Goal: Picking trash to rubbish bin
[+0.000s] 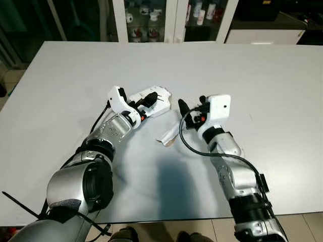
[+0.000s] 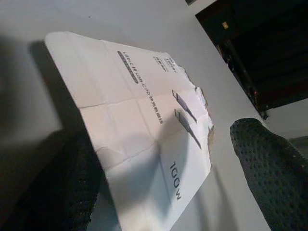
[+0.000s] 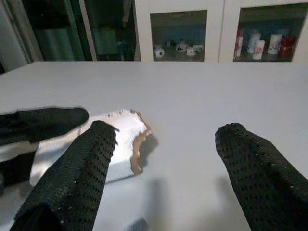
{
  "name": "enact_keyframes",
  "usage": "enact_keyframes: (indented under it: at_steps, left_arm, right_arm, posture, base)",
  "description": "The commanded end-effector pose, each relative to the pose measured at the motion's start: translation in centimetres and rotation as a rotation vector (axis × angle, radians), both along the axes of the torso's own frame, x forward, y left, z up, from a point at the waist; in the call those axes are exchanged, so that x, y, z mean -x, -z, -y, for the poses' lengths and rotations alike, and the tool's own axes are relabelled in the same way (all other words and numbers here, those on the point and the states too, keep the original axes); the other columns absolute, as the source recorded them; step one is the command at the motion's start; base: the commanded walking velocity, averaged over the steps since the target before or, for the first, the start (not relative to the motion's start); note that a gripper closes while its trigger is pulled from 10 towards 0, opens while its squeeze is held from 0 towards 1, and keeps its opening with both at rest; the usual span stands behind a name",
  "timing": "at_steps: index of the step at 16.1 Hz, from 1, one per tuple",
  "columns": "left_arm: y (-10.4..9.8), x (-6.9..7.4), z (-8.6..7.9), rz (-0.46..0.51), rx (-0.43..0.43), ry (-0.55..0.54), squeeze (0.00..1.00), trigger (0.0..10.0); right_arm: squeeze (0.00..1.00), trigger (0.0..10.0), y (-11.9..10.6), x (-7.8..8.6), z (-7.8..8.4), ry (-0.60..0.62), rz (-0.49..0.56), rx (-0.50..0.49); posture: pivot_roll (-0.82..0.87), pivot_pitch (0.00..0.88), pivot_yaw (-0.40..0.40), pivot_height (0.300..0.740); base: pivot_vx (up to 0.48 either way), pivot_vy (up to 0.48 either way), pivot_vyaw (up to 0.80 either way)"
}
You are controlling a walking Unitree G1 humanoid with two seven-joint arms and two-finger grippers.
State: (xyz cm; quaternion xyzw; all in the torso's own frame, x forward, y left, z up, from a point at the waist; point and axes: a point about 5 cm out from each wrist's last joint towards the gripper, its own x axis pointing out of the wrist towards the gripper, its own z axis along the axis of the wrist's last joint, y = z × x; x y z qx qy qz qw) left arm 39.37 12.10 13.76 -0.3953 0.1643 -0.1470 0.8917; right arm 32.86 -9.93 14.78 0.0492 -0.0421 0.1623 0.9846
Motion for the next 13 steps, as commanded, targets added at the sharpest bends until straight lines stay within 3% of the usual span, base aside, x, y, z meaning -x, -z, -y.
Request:
enact_keyframes:
  at_steps: [1,9,10,11,13]
  left_arm:
    - [0.1,0.0,0.6,-0.012,0.01,-0.001,0.0,10.0]
    - [0.6,0.3,1.7,0.0,0.057,-0.014,0.0,10.0]
    - [0.7,0.3,1.7,0.0,0.059,-0.017,0.0,7.9]
    - [0.7,0.3,1.7,-0.004,0.059,-0.023,0.0,0.0]
    - [0.8,0.4,1.7,-0.007,0.056,-0.026,0.0,0.0]
  right_arm:
    - [0.0,10.0,0.1,0.4,0.2,0.002,-0.008,0.008]
    - [0.0,10.0,1.1,2.4,0.3,-0.002,-0.065,0.013]
    - [0.0,10.0,1.1,2.5,0.3,-0.002,-0.067,0.014]
    - [0.0,10.0,1.2,2.7,0.4,0.0,-0.076,0.014]
    - [0.0,10.0,1.2,2.7,0.4,0.0,-0.085,0.017]
  posture:
    - [-0.14,0.139,-0.029,0.74]
    - [-0.18,0.172,-0.053,0.74]
    - [-0.18,0.172,-0.053,0.74]
    - [-0.18,0.177,-0.054,0.74]
    - [-0.18,0.179,-0.055,0.74]
  base:
    - [0.0,0.0,0.0]
    - [0.0,0.0,0.0]
    - [0.0,0.0,0.0]
    - [0.0,0.0,0.0]
    - [0.0,0.0,0.0]
